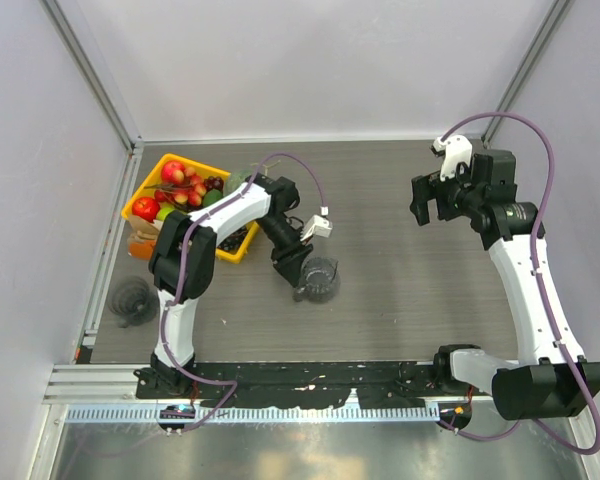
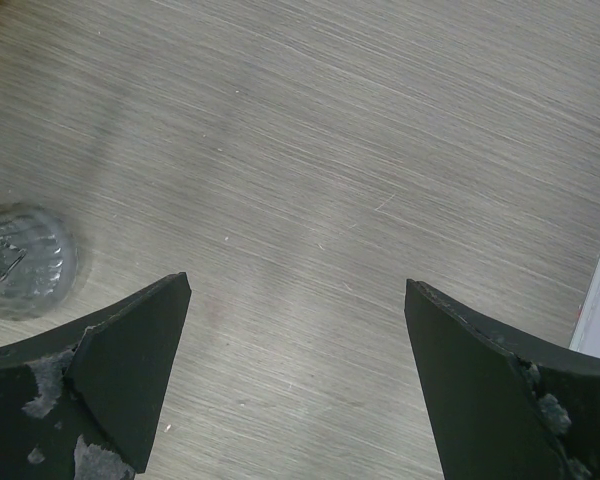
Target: Place the coffee filter in the dripper
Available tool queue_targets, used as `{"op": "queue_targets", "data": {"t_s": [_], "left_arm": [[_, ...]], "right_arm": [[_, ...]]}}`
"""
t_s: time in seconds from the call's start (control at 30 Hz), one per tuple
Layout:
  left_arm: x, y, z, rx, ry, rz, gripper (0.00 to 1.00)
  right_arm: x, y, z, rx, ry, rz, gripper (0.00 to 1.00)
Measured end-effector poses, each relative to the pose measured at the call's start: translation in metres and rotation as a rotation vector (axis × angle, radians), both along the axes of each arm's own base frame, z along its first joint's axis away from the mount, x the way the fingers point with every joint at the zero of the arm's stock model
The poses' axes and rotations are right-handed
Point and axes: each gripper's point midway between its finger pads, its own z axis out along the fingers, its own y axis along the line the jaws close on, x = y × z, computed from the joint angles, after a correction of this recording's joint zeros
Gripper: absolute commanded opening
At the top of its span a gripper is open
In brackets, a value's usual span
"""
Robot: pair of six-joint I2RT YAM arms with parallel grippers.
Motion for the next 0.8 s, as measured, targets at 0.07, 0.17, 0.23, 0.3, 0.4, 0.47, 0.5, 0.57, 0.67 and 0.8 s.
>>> {"op": "queue_targets", "data": {"t_s": [0.07,0.17,0.23,0.3,0.4,0.47,0.5,0.57,0.67,0.8], "left_arm": [[0.004,0.0,-0.002,0.007,-0.018,0.005,0.56],[0.01,0.001,-0.005,0.021,-0.04,0.019,0.61],[0.014,0.003,-0.007,0.03,-0.055,0.025,0.67],[0.019,0.005,-0.006,0.039,-0.077,0.035,0.71],[0.025,0.007,-0.001,0.036,-0.141,0.096,0.69],[0.019,0.012,0.007,0.029,-0.168,0.136,0.67],[0.016,0.014,0.012,0.019,-0.186,0.156,0.67],[0.013,0.017,0.02,0.0,-0.214,0.183,0.67],[0.016,0.017,0.027,-0.031,-0.241,0.232,0.69],[0.035,0.023,0.029,-0.051,-0.236,0.328,0.7]], "right_arm": [[-0.001,0.0,0.0,0.0,0.0,0.001,0.96],[-0.001,0.001,-0.001,0.003,0.001,0.004,0.95],[-0.001,0.001,-0.001,0.004,0.002,0.007,0.96],[-0.002,0.002,-0.003,0.003,0.004,0.011,0.95],[-0.004,0.002,-0.008,0.0,0.012,0.02,0.95],[-0.005,0.002,-0.011,-0.004,0.02,0.026,0.95],[-0.005,0.003,-0.013,-0.005,0.023,0.032,0.95],[-0.007,0.005,-0.014,-0.005,0.027,0.051,0.96],[-0.01,0.012,-0.016,0.003,0.035,0.105,0.95],[-0.023,0.027,-0.04,0.018,0.094,0.185,0.95]]}}
